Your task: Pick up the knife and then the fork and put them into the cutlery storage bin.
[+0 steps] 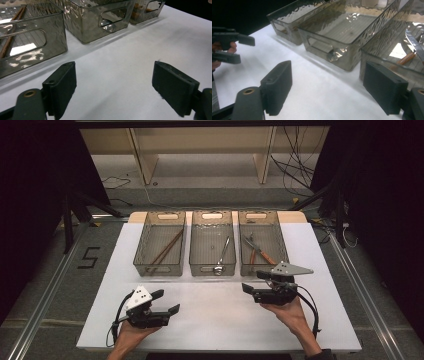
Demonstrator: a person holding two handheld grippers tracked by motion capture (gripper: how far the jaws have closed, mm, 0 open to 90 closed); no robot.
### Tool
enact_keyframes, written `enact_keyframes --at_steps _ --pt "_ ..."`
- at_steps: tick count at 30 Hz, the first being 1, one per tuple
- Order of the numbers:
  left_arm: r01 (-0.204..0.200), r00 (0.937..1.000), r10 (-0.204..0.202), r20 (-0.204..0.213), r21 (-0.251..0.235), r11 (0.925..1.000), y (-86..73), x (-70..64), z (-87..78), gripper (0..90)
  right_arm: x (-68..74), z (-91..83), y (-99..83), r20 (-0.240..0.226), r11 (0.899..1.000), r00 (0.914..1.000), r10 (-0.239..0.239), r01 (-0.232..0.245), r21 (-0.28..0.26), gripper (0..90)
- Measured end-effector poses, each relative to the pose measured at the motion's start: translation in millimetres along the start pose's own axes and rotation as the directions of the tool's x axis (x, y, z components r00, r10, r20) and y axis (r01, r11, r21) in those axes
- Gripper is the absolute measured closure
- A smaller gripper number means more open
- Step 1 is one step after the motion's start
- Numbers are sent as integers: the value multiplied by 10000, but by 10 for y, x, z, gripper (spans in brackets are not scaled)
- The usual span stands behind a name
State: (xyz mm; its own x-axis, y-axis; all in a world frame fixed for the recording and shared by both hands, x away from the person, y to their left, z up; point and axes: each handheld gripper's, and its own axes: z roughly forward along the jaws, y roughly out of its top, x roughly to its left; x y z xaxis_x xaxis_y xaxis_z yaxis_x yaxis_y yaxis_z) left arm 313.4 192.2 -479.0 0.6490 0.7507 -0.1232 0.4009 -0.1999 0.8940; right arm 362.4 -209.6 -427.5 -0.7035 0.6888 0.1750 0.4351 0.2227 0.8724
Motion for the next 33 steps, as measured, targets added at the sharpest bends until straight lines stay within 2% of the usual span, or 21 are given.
enact_keyframes --at_steps 3,13,25,33 --pt "1 10000 -1 49 -42 10000 3 1 -4 194 44 -19 -69 -13 9999 9999 -108 108 -21 221" --pt "116 9998 -113 185 -143 9998 2 3 -15 184 128 -136 -283 -83 9994 10000 -43 40 -331 168" --pt "87 9996 -84 278 -116 9999 3 -7 -12 180 125 -227 -466 96 9985 9998 187 -181 -516 163" --pt "94 9996 -91 285 -99 9999 3 -9 -8 180 108 -237 -496 99 9983 9995 308 -303 -505 164"
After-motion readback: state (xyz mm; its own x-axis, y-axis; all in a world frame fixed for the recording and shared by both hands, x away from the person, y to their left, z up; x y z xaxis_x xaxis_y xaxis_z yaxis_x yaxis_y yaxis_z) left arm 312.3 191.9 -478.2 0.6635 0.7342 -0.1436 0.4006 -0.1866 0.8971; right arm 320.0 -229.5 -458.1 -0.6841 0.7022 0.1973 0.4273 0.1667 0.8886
